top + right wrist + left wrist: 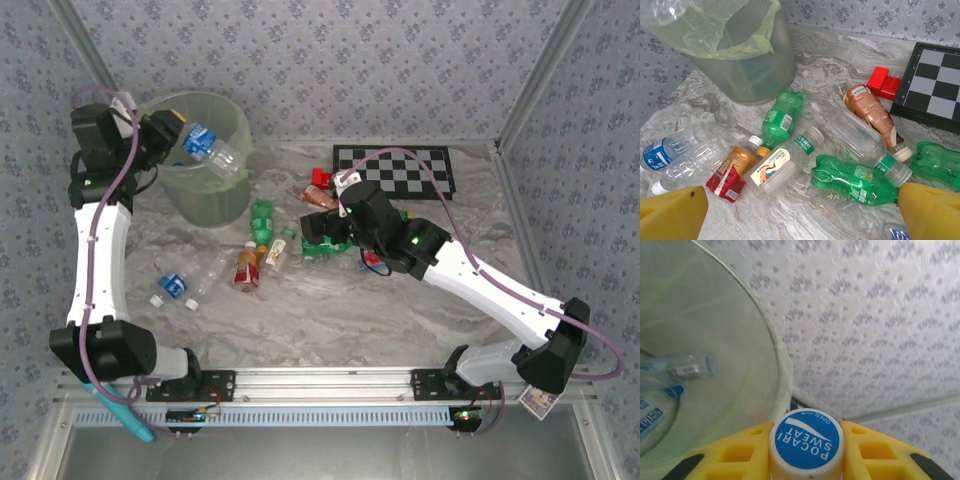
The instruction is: Put the plastic bottles in the bin
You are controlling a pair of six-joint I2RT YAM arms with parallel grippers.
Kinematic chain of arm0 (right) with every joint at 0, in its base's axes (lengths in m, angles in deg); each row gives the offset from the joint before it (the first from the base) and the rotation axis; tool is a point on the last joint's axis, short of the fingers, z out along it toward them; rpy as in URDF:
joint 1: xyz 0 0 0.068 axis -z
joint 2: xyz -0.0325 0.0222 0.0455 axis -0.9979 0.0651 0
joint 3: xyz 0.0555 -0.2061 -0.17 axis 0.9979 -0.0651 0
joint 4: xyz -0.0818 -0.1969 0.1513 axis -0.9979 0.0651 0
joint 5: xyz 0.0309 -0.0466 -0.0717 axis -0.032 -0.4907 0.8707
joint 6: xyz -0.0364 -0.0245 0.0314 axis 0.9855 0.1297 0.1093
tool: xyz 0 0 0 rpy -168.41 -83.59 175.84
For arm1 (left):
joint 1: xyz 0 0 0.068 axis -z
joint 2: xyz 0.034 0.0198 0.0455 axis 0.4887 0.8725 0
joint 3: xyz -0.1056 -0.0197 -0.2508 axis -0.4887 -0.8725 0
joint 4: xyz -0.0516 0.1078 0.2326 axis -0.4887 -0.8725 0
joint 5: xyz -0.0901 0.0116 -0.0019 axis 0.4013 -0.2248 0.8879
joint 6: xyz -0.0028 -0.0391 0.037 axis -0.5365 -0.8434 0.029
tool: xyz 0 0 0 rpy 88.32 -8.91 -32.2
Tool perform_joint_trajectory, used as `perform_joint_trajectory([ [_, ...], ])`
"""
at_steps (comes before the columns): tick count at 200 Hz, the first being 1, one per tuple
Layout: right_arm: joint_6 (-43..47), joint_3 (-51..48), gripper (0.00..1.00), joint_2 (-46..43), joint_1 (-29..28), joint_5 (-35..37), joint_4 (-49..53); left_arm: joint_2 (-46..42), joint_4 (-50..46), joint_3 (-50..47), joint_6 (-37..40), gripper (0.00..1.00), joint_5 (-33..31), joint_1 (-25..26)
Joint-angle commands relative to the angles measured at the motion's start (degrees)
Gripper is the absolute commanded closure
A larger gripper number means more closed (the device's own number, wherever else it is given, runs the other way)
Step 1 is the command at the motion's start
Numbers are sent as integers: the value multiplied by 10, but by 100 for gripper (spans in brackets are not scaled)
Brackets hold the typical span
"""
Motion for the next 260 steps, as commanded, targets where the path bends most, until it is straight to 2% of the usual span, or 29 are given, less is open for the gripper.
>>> perform_joint_trajectory([
  [1,10,17,0,-15,4,8,3,-19,51,14,-51,76,-48,-17],
  [50,12,14,1,-23,5,10,5,13,107,23,-124,75,-121,-41],
  [77,10,8,0,-30,5,16,6,42,142,28,-166,77,-141,-41],
  [107,9,3,0,-35,6,20,3,59,178,12,-224,78,-198,-34],
  [134,8,3,1,-34,5,22,5,79,190,11,-231,76,-243,-20],
  [187,4,1,1,-39,5,29,8,114,171,26,-231,74,-259,-13],
  [201,4,1,0,-38,5,30,10,115,164,25,-225,65,-260,-12],
  [228,1,-1,0,-37,5,31,10,112,134,35,-205,24,-259,-13],
  [250,-1,-1,0,-35,5,30,10,109,93,58,-178,11,-258,-14],
  [260,-1,-1,0,-34,6,30,9,106,79,64,-167,8,-258,-14],
])
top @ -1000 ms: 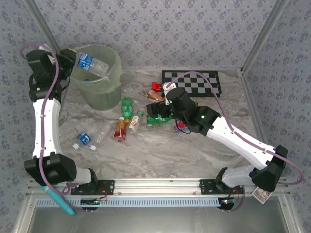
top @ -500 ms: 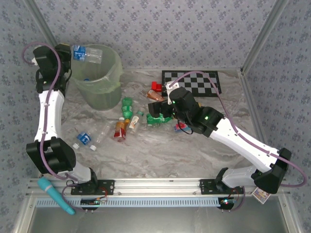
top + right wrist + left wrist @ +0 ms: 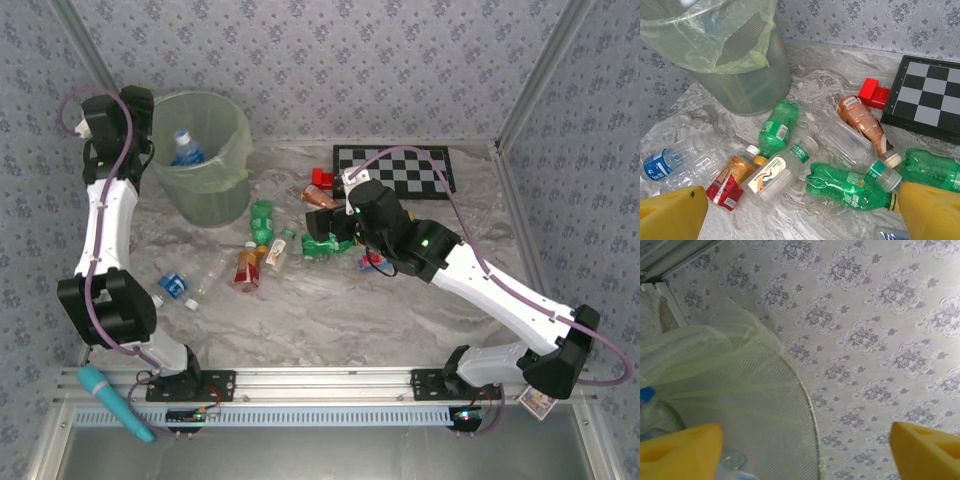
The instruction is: Put the plastic bottles in the bin
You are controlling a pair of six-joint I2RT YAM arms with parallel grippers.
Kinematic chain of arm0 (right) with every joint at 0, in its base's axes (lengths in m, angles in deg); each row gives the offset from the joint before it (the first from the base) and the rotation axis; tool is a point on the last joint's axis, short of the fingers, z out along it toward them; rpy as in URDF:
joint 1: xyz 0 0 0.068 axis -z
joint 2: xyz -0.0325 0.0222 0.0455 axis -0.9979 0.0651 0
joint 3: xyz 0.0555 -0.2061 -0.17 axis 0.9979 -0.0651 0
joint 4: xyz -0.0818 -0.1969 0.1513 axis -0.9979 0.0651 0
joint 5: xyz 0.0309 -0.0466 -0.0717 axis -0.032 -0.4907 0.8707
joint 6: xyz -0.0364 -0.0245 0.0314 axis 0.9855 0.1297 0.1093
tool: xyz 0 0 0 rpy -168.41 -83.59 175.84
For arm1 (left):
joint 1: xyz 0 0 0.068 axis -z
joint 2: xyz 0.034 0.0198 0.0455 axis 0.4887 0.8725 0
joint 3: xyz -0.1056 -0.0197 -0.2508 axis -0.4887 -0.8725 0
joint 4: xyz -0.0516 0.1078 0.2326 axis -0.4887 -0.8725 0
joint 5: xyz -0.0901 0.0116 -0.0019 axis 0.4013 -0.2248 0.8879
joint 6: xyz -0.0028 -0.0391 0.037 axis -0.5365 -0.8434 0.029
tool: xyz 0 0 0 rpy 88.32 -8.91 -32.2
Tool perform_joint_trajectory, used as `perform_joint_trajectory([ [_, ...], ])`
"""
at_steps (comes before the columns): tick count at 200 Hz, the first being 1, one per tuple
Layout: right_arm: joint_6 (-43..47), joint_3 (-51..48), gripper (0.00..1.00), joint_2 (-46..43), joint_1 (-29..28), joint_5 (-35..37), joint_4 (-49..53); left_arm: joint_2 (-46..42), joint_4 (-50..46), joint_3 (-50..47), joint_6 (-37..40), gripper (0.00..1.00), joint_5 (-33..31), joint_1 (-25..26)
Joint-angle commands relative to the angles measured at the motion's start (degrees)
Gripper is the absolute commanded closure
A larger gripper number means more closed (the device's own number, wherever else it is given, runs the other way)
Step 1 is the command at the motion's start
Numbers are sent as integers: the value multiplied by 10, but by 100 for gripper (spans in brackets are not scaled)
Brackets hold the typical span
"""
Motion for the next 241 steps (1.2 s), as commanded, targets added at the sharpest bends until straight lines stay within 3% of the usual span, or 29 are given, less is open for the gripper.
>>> perform_joint_trajectory([
  [1,-3,-1,0,-10,3,13,8,-15,-40,43,35,8,-4,-1],
  [15,-3,0,0,-8,3,11,7,-20,-49,47,46,0,-1,-1],
  [73,-21,-6,0,-2,4,9,21,-30,-108,84,102,0,39,13],
  [113,-72,-27,0,0,35,16,50,-44,-143,96,159,0,59,47],
  [194,-252,-70,1,37,131,49,159,-96,-199,54,275,0,73,183],
  [241,-350,-120,0,82,193,-31,166,-123,-212,14,298,0,68,257],
])
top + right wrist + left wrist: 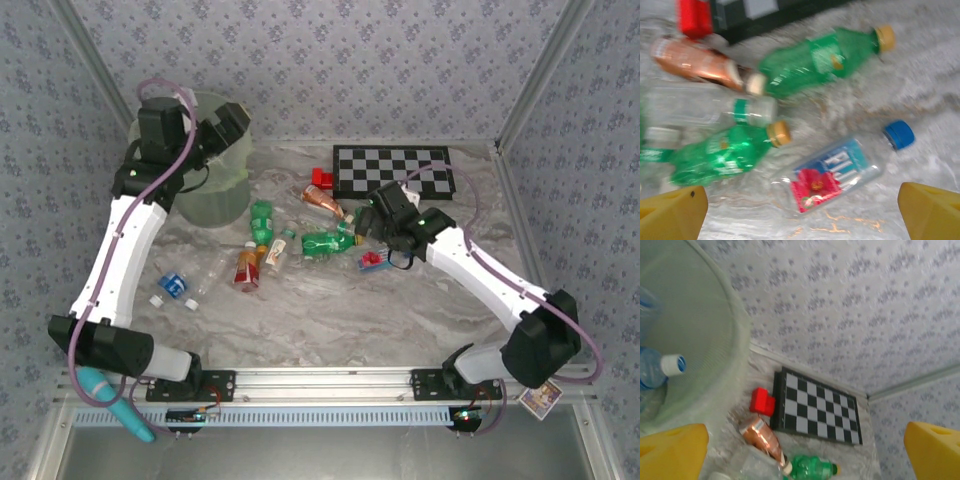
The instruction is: Put the plastic bottles in the bin
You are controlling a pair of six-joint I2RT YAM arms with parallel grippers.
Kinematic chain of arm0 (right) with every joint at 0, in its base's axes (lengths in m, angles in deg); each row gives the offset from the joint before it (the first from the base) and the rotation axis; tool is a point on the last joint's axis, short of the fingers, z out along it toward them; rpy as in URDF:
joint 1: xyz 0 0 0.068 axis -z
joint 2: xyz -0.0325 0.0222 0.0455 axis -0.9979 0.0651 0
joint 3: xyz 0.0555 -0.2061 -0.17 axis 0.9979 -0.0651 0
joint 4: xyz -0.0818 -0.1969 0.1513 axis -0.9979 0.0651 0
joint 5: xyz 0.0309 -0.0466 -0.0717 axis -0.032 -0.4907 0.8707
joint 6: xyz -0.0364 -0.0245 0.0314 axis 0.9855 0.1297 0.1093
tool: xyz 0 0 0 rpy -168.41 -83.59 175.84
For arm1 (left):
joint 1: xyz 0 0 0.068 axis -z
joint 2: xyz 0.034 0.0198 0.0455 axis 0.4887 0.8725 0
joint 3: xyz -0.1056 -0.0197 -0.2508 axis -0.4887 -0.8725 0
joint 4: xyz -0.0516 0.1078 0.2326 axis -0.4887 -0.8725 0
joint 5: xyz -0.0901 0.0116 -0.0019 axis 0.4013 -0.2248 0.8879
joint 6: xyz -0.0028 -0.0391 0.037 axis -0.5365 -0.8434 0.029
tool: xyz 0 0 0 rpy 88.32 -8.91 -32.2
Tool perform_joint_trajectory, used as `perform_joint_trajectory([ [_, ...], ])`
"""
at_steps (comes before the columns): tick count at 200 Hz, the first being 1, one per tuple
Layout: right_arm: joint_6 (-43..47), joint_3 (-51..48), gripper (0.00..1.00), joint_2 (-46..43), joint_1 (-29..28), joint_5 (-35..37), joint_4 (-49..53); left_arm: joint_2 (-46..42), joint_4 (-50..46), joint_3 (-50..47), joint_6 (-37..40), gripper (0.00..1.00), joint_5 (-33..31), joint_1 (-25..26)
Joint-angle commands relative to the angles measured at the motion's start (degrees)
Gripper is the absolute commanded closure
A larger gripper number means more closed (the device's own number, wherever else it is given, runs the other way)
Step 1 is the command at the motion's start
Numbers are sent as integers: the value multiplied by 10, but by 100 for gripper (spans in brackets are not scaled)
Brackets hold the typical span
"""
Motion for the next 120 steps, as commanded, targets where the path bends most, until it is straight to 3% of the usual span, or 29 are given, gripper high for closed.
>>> perform_joint_trajectory([
  [1,-82,-26,0,24,21,-37,32,-23,-18,-16,32,0,1,26],
  [45,-148,-34,0,87,43,-77,23,-54,-31,-54,44,0,-16,69],
  [120,-181,2,1,192,46,-118,-9,-101,-49,-103,41,0,-23,73],
])
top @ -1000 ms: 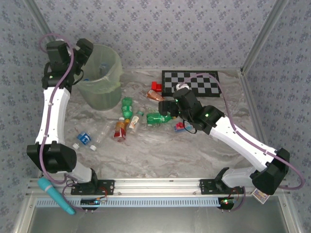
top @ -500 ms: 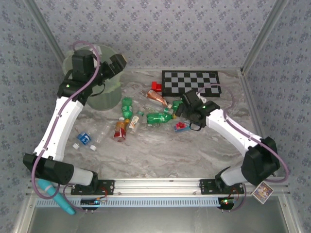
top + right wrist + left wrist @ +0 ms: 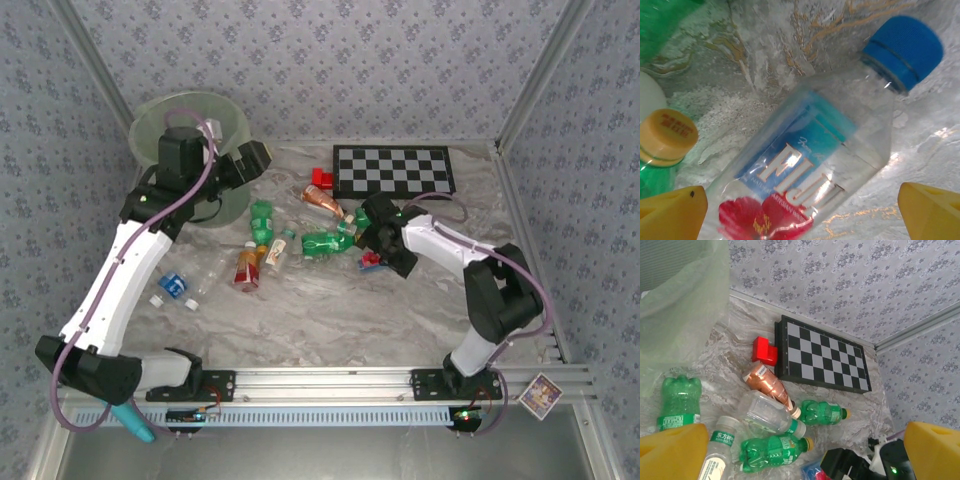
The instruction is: Put the plastic bottles in the bin
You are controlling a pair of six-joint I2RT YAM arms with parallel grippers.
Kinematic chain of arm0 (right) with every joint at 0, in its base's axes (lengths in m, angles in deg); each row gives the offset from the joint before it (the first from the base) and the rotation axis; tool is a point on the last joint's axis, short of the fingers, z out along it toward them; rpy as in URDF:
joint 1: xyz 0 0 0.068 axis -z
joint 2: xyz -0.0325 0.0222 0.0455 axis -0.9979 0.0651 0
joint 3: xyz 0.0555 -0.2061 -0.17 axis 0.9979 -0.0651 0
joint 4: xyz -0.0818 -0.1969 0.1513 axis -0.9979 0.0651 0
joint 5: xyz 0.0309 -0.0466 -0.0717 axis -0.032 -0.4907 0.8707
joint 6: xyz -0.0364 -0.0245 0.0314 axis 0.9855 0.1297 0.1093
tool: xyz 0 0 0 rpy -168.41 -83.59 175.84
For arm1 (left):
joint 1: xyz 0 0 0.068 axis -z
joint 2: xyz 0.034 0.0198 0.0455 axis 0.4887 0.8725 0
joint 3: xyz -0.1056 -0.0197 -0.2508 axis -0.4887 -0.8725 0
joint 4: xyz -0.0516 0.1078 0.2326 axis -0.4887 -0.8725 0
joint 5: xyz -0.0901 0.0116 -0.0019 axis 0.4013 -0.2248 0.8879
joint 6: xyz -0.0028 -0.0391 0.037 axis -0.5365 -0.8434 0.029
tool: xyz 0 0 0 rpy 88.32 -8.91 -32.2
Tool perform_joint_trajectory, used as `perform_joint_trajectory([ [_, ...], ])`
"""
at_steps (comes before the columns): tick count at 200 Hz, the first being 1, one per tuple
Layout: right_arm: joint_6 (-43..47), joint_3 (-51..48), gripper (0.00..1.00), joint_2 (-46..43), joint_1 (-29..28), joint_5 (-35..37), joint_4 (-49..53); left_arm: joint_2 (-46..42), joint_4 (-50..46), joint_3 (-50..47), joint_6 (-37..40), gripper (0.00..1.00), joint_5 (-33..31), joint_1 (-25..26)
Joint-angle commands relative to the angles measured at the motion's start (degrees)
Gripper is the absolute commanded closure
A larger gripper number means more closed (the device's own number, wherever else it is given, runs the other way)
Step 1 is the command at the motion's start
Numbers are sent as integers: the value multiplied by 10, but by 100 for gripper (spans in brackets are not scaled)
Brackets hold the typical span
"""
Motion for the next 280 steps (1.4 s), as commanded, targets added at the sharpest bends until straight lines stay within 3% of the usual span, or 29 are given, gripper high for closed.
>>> perform_joint_trajectory([
  [1,-26,25,1,30,3,-19,-1,-23,-10,-7,11,0,-8,2],
  [62,-22,28,2,69,3,-34,0,-44,-14,-29,10,0,-17,2],
  [171,17,-31,12,21,-23,3,-10,-37,-12,-34,5,0,-8,2],
  [257,51,-47,23,7,-29,21,-36,-46,-18,-38,3,0,-5,2],
  [280,58,-49,33,6,-29,20,-42,-49,-20,-41,2,0,-4,2],
])
